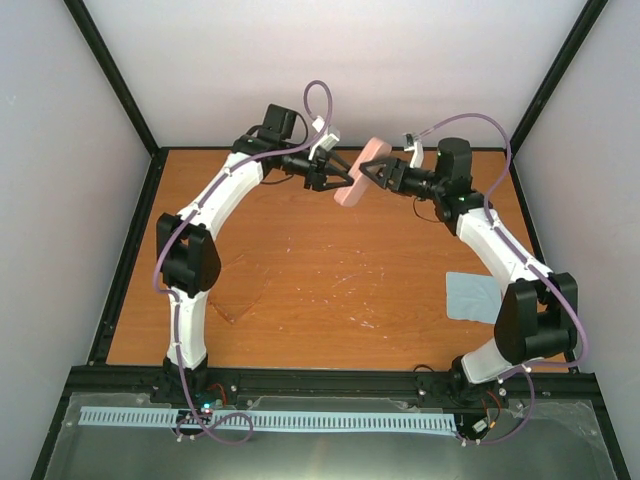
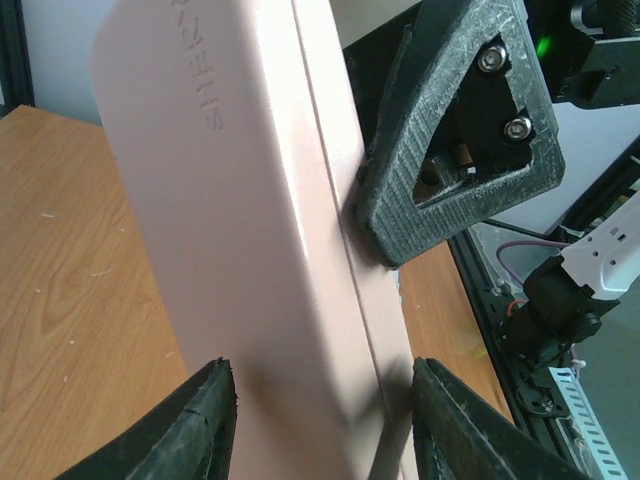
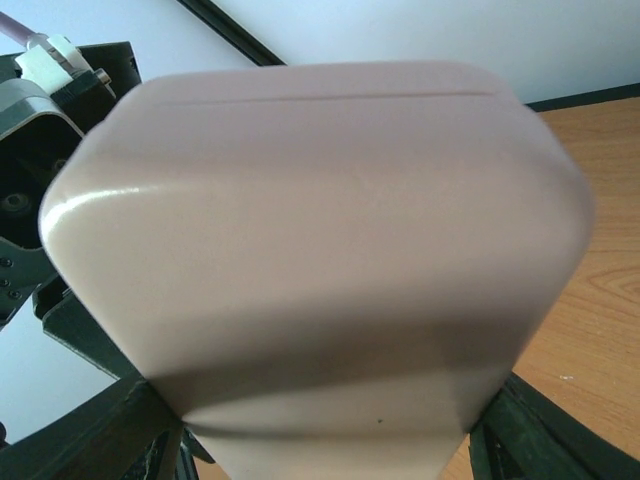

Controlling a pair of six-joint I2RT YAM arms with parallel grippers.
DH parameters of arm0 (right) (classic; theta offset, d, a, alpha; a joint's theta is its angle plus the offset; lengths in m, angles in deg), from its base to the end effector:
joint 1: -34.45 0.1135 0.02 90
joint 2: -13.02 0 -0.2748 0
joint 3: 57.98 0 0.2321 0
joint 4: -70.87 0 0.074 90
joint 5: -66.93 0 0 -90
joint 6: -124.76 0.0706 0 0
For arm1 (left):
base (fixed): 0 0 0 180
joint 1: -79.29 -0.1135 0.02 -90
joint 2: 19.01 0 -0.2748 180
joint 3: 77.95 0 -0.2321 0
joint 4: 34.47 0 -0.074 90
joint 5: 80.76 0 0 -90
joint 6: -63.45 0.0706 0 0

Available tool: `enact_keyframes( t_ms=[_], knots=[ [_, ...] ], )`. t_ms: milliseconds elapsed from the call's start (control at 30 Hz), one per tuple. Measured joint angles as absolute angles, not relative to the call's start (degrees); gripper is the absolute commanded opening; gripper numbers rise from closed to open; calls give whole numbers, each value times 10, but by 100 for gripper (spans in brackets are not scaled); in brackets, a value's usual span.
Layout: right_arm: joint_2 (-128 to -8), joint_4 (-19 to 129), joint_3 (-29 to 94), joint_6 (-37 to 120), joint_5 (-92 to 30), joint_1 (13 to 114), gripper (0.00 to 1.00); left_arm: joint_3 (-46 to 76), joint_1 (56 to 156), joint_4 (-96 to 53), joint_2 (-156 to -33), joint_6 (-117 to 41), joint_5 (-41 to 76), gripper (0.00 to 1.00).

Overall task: Organize the sunglasses
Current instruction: Open the sunglasses case at the center of the board.

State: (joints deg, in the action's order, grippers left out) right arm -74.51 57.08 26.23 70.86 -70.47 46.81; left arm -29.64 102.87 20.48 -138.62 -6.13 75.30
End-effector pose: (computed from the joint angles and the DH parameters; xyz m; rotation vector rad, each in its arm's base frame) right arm 0.3369 0.1270 0.3388 -0.2115 1.9817 1.3335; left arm 0.3939 -0.2423 0.3312 1.2869 1.6571 -1.3361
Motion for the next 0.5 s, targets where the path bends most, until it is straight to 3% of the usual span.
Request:
enact_keyframes(
  t_ms=[500],
  knots=[
    [-697, 528, 232, 703, -741, 459, 4, -285, 1007, 203, -1397, -54, 760, 49]
  ],
)
